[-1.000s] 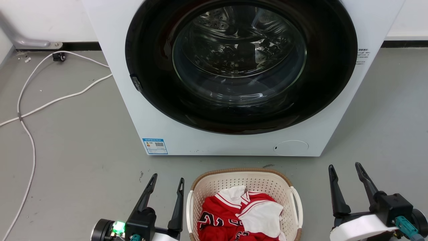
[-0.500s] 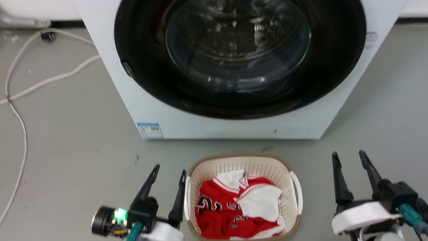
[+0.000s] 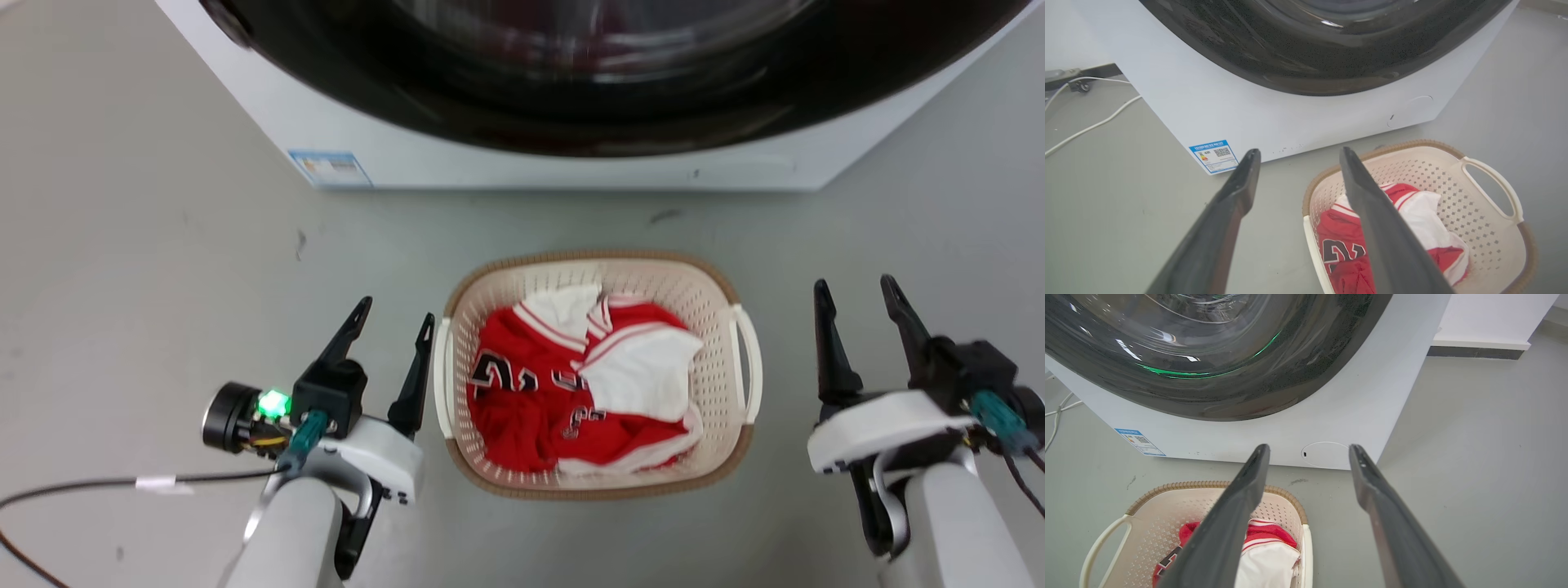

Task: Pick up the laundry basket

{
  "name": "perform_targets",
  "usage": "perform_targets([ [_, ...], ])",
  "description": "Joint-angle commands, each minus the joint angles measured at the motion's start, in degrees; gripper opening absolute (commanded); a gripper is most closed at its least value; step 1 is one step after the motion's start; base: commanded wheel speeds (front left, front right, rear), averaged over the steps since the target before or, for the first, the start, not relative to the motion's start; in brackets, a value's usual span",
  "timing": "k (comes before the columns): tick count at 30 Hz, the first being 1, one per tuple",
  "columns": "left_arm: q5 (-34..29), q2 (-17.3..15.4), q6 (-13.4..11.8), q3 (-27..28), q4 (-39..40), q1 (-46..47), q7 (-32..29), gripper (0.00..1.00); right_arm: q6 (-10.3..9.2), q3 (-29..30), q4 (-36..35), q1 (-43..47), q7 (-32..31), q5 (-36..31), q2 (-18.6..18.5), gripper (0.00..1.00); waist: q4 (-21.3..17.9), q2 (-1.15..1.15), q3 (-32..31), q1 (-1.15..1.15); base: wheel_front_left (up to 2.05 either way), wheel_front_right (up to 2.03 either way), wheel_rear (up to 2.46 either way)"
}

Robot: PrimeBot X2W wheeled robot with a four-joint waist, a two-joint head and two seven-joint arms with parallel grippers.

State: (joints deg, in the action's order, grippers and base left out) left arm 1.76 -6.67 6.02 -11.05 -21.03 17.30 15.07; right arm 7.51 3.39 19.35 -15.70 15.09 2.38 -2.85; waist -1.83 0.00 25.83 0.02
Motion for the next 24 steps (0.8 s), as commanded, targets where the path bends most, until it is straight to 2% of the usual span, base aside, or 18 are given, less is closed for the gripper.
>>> perform_targets([
  [1,0.02,-0.59,0.32,-0.49,-1.54,1.69,0.16,1.00,-0.04,-0.17,1.15,-2.08,0.12,-0.62,-0.05,1.00,-0.29,0.00,4.88,-0.02,0.00,0.00,0.00],
  [10,0.84,-3.20,1.37,-6.26,-13.56,12.14,0.16,1.00,-0.04,2.08,16.61,-11.91,-0.10,-1.06,-0.10,1.00,0.24,0.00,12.47,-0.02,0.00,0.00,0.00],
  [15,3.70,-3.97,1.44,-10.39,-17.98,16.64,0.16,1.00,-0.04,4.01,23.22,-16.69,-0.56,-3.55,-0.07,1.00,0.80,0.00,14.94,-0.02,0.00,0.00,0.00],
  [24,13.11,-5.14,1.40,-20.28,-29.64,26.45,0.16,1.00,-0.05,5.35,33.89,-25.82,-3.32,-8.76,-0.08,1.00,1.20,0.00,19.34,-0.02,0.00,0.00,0.00],
])
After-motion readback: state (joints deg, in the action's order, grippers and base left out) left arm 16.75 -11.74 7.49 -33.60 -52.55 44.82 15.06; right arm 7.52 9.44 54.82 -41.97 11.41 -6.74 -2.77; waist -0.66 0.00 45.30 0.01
